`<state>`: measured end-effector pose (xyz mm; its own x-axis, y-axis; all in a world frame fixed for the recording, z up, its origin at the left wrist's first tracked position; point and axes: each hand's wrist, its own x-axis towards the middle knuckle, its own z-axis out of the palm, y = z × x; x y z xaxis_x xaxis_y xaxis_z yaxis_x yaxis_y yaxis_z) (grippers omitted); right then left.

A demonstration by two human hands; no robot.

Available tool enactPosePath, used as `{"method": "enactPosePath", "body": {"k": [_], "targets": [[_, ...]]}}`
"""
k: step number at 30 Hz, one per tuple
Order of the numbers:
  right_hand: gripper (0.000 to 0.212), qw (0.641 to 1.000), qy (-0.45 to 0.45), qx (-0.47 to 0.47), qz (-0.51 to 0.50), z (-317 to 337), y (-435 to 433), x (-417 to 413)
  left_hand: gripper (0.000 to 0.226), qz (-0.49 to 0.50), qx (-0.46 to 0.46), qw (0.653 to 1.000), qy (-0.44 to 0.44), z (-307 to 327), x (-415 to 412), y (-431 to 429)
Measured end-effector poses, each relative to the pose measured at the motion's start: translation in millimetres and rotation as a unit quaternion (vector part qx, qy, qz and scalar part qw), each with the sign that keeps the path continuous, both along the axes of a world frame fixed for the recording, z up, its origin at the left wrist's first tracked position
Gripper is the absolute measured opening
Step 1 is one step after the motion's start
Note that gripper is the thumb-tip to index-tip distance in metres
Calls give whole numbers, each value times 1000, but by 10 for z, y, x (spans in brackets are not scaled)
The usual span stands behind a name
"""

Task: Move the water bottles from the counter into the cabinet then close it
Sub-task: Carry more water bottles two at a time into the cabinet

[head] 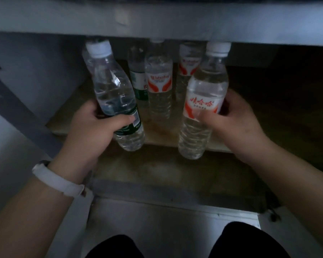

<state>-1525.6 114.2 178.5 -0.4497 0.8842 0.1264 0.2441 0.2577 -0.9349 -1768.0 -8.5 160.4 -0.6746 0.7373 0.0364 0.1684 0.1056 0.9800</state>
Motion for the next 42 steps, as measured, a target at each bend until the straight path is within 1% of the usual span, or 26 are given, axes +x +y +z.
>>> {"method": "enactPosePath", "body": {"k": [4, 10, 14, 20, 24, 28, 31, 34, 36, 38, 40, 42], "targets": [[55, 999, -9, 24, -28, 62, 156, -56, 61, 15, 10, 1000, 6, 54, -70, 195], [53, 998, -34, 47, -34, 61, 375, -194, 53, -10, 25, 1000, 11, 64, -172, 434], [59, 998, -22, 46, -30, -27, 502, -301, 53, 3, 30, 999, 20, 92, -224, 531], [61, 999, 5, 33, -30, -139, 605, -363, 56, 5, 19, 999, 28, -2, -276, 578], [62, 999, -5, 35, -31, -197, 626, -366, 54, -8, 11, 997, 70, -83, -269, 582], [64, 999, -20, 32, -31, -248, 584, -308, 54, 2, 15, 995, 103, -122, -216, 532], [67, 997, -29, 38, -61, -332, 462, -222, 60, -6, -1, 991, 137, -238, -139, 387], [60, 988, -86, 89, -89, -465, 264, -104, 66, -4, -8, 985, 171, -457, -39, 171], [54, 973, -142, 166, -71, -562, 108, -23, 64, 0, -7, 980, 197, -603, 26, 21], [54, 947, -199, 249, -34, -628, -32, 37, 59, -5, -21, 971, 236, -720, 105, -127], [57, 923, -244, 298, 20, -701, -130, 67, 55, -26, -39, 952, 302, -834, 179, -252], [57, 900, -282, 328, 59, -779, -187, 86, 53, -61, -58, 924, 373, -904, 238, -348]]}}
